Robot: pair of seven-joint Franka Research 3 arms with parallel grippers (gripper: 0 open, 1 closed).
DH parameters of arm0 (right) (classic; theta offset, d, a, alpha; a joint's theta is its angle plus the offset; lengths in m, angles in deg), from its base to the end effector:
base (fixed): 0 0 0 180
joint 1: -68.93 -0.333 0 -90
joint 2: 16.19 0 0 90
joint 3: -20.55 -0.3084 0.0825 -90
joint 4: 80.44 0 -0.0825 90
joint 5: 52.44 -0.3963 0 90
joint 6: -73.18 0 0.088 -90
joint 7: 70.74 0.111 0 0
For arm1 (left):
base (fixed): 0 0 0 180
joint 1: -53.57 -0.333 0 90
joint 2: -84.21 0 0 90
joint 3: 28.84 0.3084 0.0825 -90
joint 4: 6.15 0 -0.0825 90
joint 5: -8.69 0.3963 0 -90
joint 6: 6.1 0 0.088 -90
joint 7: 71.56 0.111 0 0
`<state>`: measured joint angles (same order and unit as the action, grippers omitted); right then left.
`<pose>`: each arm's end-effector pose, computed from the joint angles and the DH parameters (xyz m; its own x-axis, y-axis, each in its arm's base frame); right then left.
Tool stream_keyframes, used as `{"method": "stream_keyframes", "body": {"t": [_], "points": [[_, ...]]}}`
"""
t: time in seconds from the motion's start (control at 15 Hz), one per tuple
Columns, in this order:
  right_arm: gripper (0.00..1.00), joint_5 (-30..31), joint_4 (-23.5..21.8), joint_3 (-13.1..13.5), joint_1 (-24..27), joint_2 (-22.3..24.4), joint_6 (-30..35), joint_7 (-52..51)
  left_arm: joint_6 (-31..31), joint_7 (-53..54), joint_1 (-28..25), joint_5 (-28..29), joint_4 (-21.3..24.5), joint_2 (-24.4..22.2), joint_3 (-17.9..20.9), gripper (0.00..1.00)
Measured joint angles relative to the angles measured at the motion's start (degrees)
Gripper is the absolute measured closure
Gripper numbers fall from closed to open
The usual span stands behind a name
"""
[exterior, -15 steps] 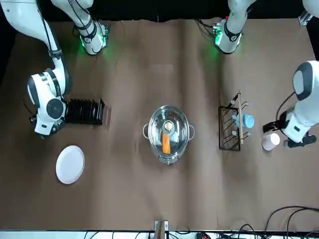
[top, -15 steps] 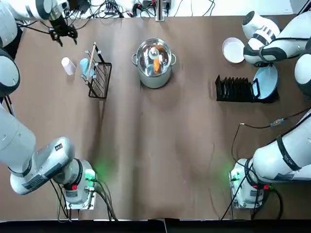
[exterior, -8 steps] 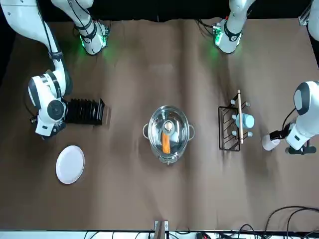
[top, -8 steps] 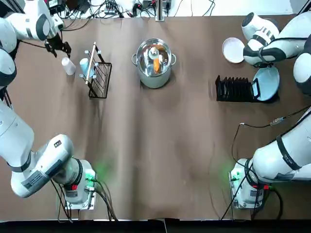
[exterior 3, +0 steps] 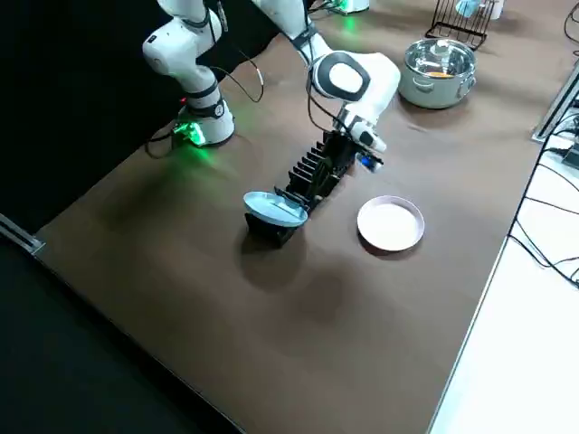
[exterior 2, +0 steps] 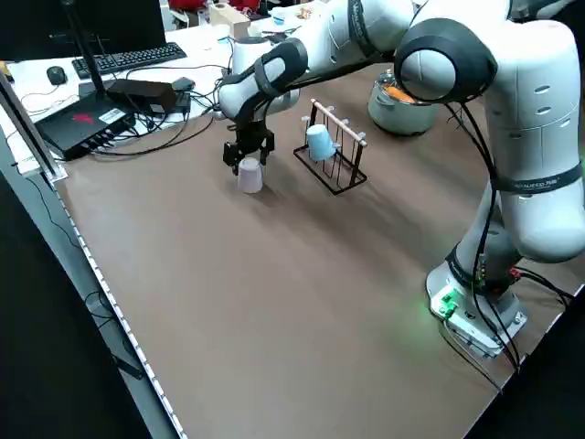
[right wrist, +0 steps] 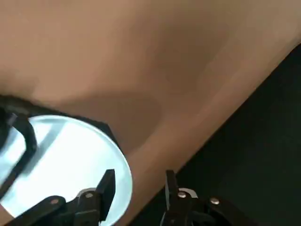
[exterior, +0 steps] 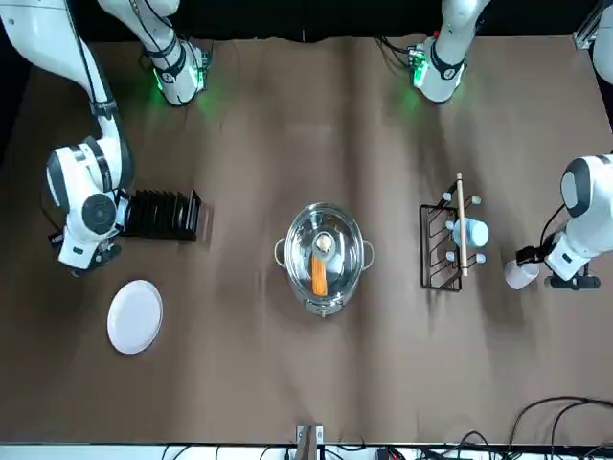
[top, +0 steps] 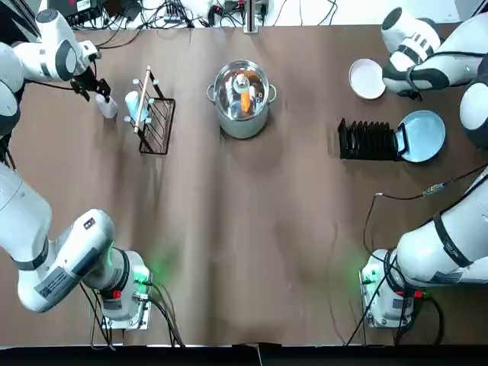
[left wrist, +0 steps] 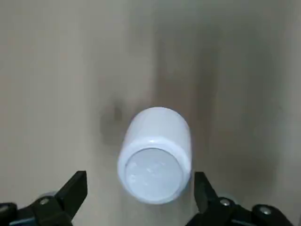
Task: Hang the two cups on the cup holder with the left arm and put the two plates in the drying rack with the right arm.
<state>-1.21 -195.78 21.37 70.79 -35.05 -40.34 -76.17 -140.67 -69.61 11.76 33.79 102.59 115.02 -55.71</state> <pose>0.5769 -0.0789 0.2642 0.7925 0.3305 -0.5126 0.5919 -0.6194 0.5157 0.6080 0.1813 0.2226 0.9995 -0.0288 -0.0148 -0.0298 -0.9969 -0.0727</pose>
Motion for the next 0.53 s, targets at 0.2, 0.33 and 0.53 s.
{"method": "stream_keyframes", "body": {"t": [0.2, 0.33, 0.53], "points": [[0.49, -11.7, 4.6, -0.1, 0.0, -0.4, -0.5, 0.1, -0.6, -0.1, 0.2, 0.0, 0.2, 0.1, -0.3, 0.0], [0.49, -21.1, 8.6, 0.0, 0.1, -1.0, -0.6, 0.2, -0.7, -0.3, 0.2, 0.0, -0.1, 0.0, -0.7, 0.0], [0.49, -36.3, 13.5, 0.2, 1.3, -3.4, -3.9, 0.2, -0.9, -0.2, 0.3, 0.0, 0.0, 0.1, -0.8, 0.0]]}}
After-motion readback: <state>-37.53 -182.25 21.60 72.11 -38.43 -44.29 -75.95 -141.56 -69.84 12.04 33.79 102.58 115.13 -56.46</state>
